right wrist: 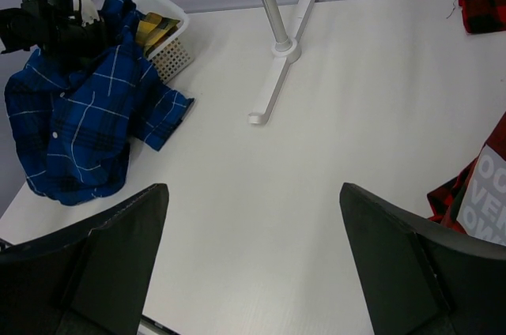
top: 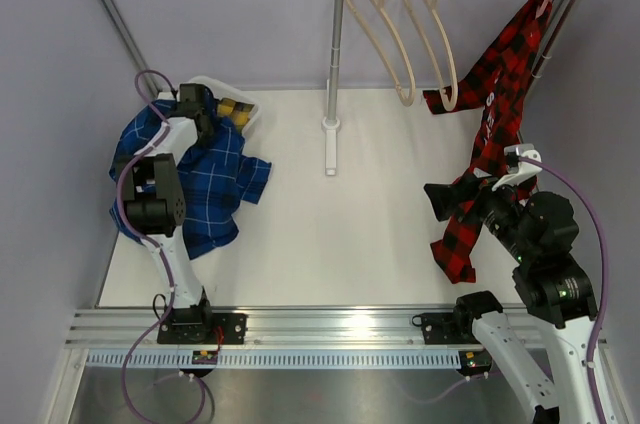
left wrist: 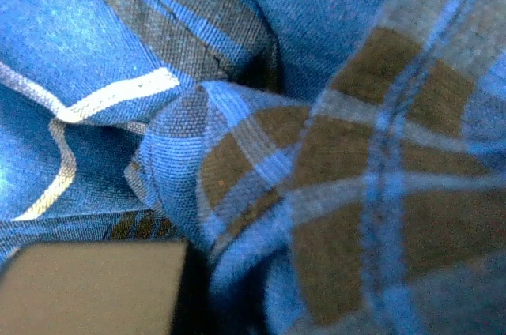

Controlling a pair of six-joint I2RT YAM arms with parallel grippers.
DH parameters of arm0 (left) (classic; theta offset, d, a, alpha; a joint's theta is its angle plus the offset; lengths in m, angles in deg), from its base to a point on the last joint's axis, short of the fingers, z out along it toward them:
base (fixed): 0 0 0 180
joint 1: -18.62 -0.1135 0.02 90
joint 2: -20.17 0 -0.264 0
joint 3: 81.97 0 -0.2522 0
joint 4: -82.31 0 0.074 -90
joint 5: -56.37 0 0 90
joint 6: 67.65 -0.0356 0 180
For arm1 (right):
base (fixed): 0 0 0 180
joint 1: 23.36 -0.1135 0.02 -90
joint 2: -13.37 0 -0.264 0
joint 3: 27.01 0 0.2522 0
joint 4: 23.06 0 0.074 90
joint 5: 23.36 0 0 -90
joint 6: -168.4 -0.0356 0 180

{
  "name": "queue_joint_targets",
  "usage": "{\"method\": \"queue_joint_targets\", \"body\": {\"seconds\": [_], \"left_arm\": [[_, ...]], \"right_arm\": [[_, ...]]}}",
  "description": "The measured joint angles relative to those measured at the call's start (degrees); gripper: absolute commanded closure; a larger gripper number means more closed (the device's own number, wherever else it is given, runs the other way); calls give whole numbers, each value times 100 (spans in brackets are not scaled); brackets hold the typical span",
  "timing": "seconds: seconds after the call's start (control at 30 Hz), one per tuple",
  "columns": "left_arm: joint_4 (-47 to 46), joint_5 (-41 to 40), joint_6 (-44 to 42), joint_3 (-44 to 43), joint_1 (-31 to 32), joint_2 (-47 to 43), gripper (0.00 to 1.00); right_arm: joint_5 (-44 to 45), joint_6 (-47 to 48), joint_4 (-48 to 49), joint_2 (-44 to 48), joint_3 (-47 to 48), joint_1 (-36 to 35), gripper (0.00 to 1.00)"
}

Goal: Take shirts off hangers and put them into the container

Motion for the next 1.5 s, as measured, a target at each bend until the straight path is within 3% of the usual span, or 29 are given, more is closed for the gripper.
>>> {"method": "queue_joint_targets", "body": {"seconds": [0.1, 0.13, 0.27, 0.57, 0.73, 0.83, 0.97, 1.1, 1.37, 1.5], "left_arm": [[229, 122, 28, -149, -33, 22, 57], [293, 138, 22, -166, -46, -9, 28], [634, 188, 105, -164, -70, -564, 1], [555, 15, 151, 98, 11, -3969, 1], [479, -68, 457, 1565, 90, -5565, 1], [737, -151, 741, 2688, 586, -6013, 1], [1071, -433, 1202, 3816, 1928, -6054, 1], [1281, -1036, 1670, 4317, 2929, -5914, 1], [1263, -2214, 2236, 4339, 3510, -4129, 1], [1346, -2618, 2430, 4312, 3471, -3814, 3]], "right_arm": [[0, 9, 11, 0, -15, -11, 1], [0, 11, 11, 0, -15, -22, 1], [0, 15, 11, 37, -17, -63, 0], [-15, 15, 46, 284, -44, -116, 0], [-20, 15, 52, 380, -107, -197, 0], [-24, 13, 66, 411, -142, -201, 1], [-66, 13, 105, 413, -162, -219, 1], [-144, 11, 133, 420, -212, -232, 0], [-140, 17, 127, 474, -221, -398, 0], [-13, 44, 116, 597, -221, -586, 1]]}}
